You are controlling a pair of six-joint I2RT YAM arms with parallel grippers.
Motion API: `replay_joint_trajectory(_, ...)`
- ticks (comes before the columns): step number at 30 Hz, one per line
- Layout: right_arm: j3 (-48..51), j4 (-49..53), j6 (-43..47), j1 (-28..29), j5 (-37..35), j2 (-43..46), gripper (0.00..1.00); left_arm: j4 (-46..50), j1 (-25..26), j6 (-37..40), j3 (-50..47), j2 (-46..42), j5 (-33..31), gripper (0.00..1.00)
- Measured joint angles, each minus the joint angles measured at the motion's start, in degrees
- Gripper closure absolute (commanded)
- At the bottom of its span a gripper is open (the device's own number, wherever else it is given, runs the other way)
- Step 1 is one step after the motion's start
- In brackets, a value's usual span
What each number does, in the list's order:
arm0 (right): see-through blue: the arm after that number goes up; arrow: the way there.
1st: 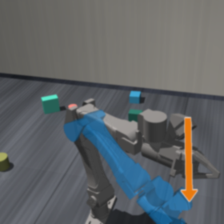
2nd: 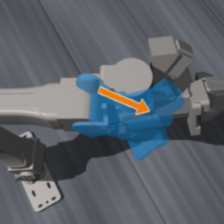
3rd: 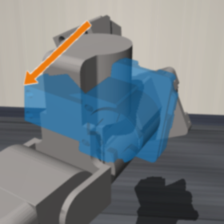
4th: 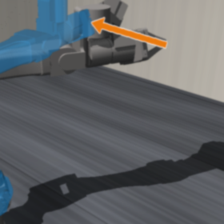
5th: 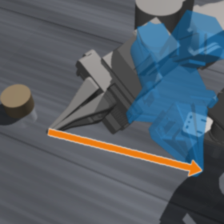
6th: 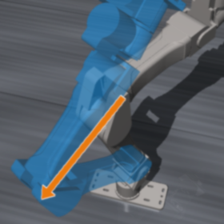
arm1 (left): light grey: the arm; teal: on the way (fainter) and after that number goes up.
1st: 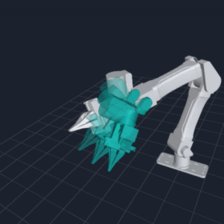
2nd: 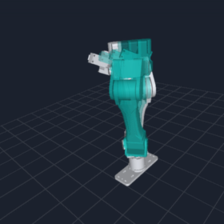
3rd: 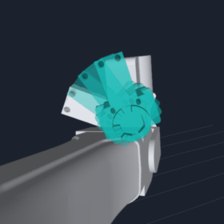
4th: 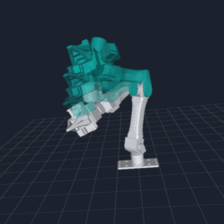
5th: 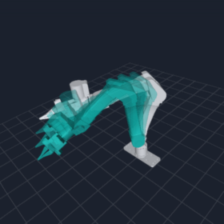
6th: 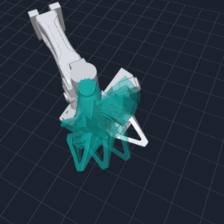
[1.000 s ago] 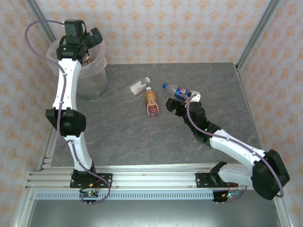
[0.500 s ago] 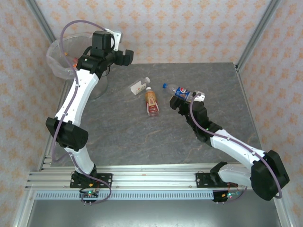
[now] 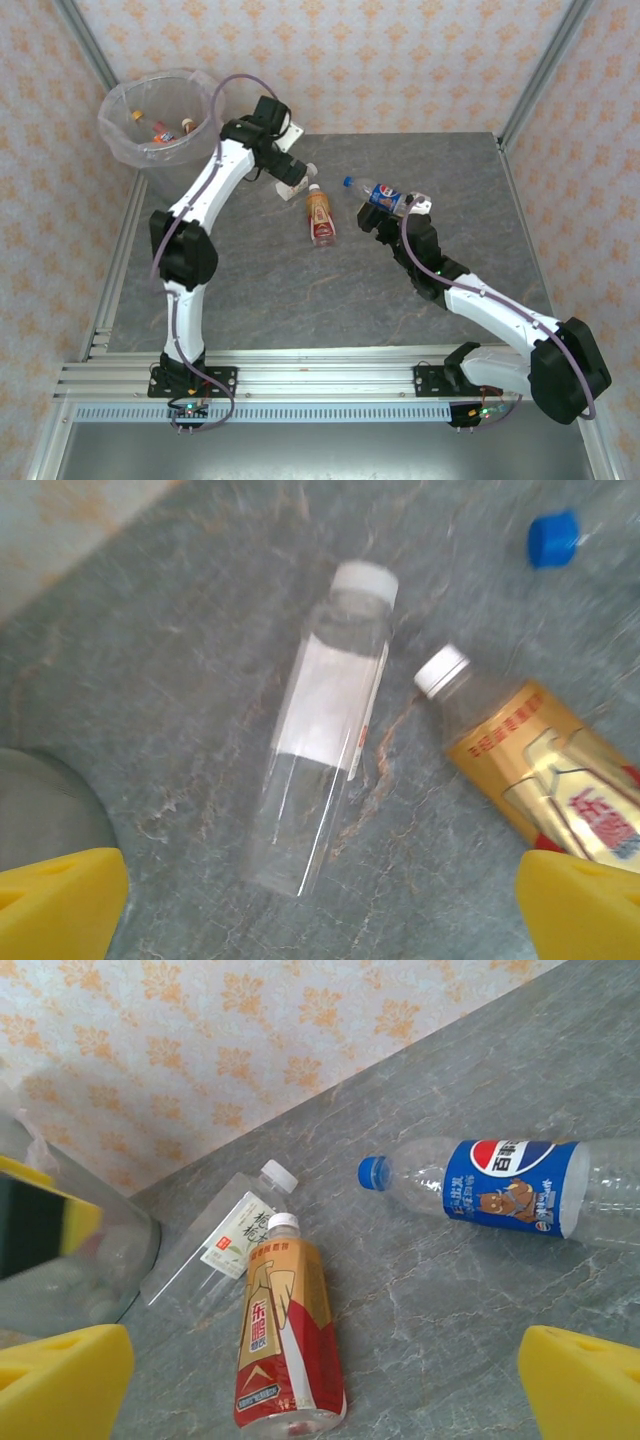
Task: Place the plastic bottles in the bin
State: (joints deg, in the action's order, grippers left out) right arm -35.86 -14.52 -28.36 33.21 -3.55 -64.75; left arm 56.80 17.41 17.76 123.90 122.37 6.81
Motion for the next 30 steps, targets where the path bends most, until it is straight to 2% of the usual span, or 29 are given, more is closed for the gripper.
replay_joint_trajectory(5,0.00,0.04,0.00,-0.04,2.19,0.00,0.01,4.61,-0.04,0.98,7.15,10.40,-1.62,0.00)
replay_joint_trajectory(9,-0.02,0.33,0.00,-0.04,2.54,0.00,0.01,7.13,-0.04,2.32,11.34,14.99,-1.79,0.00)
replay_joint_trajectory(21,-0.02,1.22,-0.20,-0.04,2.49,0.00,0.01,7.43,-0.04,4.83,16.61,21.29,-4.37,0.00)
replay_joint_trajectory(26,-0.02,1.38,-0.20,-0.04,2.47,0.00,0.01,7.13,-0.31,4.87,18.80,23.85,-4.15,0.04)
replay_joint_trajectory(30,-0.02,2.16,-0.17,-0.04,2.45,0.37,0.01,7.04,-1.25,4.76,18.99,24.28,-0.98,0.13)
